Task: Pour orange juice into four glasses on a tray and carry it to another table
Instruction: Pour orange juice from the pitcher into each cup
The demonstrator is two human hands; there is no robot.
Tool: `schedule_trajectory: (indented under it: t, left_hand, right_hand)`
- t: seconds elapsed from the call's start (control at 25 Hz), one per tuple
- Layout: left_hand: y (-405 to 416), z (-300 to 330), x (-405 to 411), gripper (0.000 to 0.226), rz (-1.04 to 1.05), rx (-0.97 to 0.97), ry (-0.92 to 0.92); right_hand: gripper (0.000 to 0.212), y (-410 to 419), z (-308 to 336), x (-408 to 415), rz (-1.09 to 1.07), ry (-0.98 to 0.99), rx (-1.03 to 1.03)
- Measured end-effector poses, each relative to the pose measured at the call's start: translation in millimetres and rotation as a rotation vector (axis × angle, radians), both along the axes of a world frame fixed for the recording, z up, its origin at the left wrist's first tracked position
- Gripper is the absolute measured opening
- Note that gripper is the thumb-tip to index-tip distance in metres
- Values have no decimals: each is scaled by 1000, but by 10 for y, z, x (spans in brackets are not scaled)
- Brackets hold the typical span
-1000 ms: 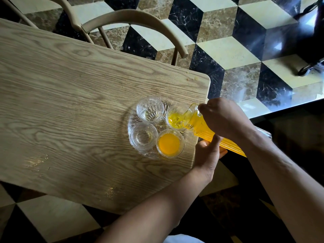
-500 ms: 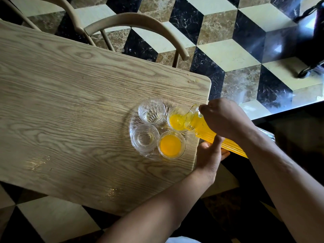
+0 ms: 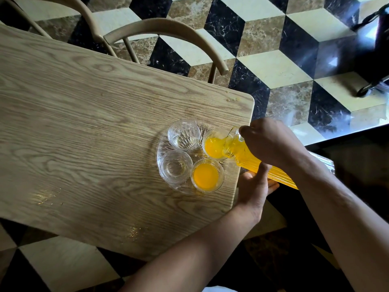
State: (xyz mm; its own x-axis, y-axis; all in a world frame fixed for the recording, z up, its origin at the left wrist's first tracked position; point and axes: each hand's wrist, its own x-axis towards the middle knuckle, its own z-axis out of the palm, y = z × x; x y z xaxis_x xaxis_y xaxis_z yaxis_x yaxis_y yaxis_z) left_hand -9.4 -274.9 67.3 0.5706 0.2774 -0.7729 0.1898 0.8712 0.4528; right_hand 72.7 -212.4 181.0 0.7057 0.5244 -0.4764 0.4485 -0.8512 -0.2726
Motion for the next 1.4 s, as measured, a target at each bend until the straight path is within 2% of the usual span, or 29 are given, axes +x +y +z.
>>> schedule_trajectory:
  t: [0.52,0.68,0.8,0.92,1.16,1.4]
  left_hand:
    - [49,64,14,107,-1,13,-1]
    - [80,60,-35,86,-28,29,5]
    - [119,49,-61,99,-16,68,22]
    - [156,114,-103,91,-45,96,35]
    - [243,211,-186,110,-73,213,63]
    - [377,315,-326,104,-62,251,62]
  right_hand:
    - [35,6,37,26,23,2,8]
    - [33,-13,68,16,-5,21,76]
    - [34,-42,112,0,-37,48,151]
    - [36,-61,165,-11,-73,73,189]
    - [36,-41,336,-81,-118,93,230]
    - [32,56,460,-203,-100,140,260]
